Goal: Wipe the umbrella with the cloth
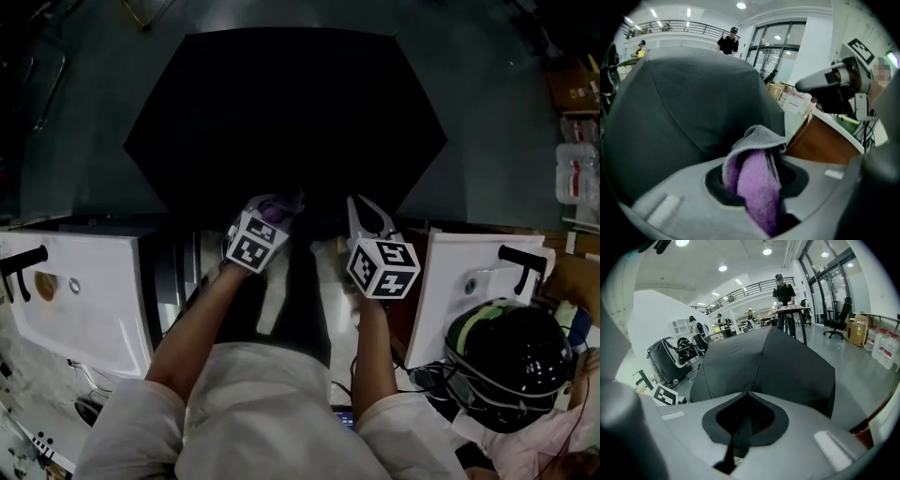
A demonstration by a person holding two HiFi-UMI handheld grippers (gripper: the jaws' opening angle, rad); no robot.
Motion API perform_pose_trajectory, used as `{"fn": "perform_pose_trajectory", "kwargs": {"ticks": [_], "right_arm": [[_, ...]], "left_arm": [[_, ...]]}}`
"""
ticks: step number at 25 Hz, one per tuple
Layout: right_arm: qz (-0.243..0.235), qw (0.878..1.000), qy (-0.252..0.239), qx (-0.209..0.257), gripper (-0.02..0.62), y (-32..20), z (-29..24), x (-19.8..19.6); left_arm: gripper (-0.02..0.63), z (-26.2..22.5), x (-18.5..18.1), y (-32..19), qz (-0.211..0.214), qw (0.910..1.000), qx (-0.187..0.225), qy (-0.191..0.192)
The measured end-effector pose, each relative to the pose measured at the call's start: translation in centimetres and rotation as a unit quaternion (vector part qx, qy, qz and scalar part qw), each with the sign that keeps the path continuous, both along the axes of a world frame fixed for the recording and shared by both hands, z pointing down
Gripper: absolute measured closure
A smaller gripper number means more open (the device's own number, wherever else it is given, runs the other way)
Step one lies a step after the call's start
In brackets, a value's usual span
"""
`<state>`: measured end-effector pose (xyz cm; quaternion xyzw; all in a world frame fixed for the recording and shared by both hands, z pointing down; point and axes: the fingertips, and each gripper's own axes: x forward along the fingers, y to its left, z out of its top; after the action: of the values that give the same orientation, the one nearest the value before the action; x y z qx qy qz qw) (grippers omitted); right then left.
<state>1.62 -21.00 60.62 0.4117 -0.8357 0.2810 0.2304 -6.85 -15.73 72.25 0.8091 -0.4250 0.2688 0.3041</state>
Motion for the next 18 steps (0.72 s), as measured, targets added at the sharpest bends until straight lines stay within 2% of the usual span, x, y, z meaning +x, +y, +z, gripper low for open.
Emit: {"fn": "perform_pose_trajectory", "kwargs": {"ticks": [12,18], "right_arm": [[-0.002,1.000,0.002,-0.007,0.588,0.1,0.8,-0.2],[-0.003,1.000,0.000,-0.004,0.588,-0.5,0.3,-0.5]], "left_arm": [[0.472,4.5,2.7,4.2,0.032,0.9973,-0.066,0.001],[0.472,2.6,2.0,3.5,0.029,0.9981,-0.053,0.006]]}}
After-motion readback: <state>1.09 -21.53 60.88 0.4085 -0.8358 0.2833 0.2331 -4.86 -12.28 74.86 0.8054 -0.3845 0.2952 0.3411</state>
